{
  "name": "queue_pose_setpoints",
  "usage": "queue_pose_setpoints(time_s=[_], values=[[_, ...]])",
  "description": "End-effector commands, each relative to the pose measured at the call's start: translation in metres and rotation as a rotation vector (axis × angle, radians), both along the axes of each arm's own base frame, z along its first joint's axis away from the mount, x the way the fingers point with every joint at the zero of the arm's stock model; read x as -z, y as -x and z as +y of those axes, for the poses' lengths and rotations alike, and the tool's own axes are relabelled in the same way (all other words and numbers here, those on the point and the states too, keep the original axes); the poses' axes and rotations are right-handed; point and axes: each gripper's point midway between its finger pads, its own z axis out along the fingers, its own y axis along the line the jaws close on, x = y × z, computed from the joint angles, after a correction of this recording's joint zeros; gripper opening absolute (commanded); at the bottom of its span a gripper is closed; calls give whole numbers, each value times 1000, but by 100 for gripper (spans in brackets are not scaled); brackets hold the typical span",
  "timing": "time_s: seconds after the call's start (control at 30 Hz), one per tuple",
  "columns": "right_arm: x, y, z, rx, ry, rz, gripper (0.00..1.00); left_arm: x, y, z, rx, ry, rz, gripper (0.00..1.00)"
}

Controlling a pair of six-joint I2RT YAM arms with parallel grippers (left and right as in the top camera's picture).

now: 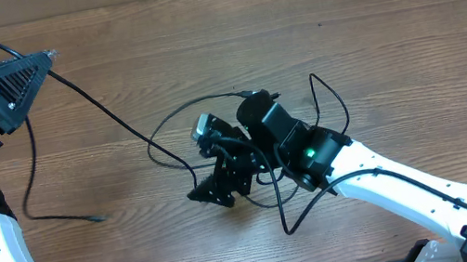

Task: Untangle cables

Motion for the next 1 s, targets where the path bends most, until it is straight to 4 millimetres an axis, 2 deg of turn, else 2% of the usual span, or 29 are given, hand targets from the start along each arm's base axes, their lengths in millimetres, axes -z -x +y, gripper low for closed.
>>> queue_pose_setpoints(time_s=[0.0,0.03,0.07,0.1,0.17,0.23,0.27,0.43,0.57,0.73,0.87,0.97], values=[[3,11,6,20,16,36,68,-10,4,-2,-9,-2,-23,4],[6,16,8,7,22,40,66,-10,4,-2,-9,-2,-23,4],[12,18,11,6,34,37,69,-10,4,-2,-9,-2,-23,4],[22,17,13,26,66,24,84,-10,4,-2,-9,-1,-22,4],[38,9,14,73,114,0,84,-10,4,-2,-7,6,-8,4],[49,4,17,88,131,-5,66,-9,5,-2,-2,2,0,4],[53,2,19,99,131,12,52,-7,6,-3,3,-6,5,4],[70,4,18,194,154,186,6,-1,8,-4,24,-34,23,4],[74,20,17,166,164,287,4,0,7,-4,23,-67,-30,4],[65,48,19,40,135,393,4,3,6,-3,23,-69,-33,4],[55,43,3,85,155,433,4,10,4,-6,40,-57,-14,4],[36,26,-21,166,155,431,4,20,2,-14,73,-45,4,4]])
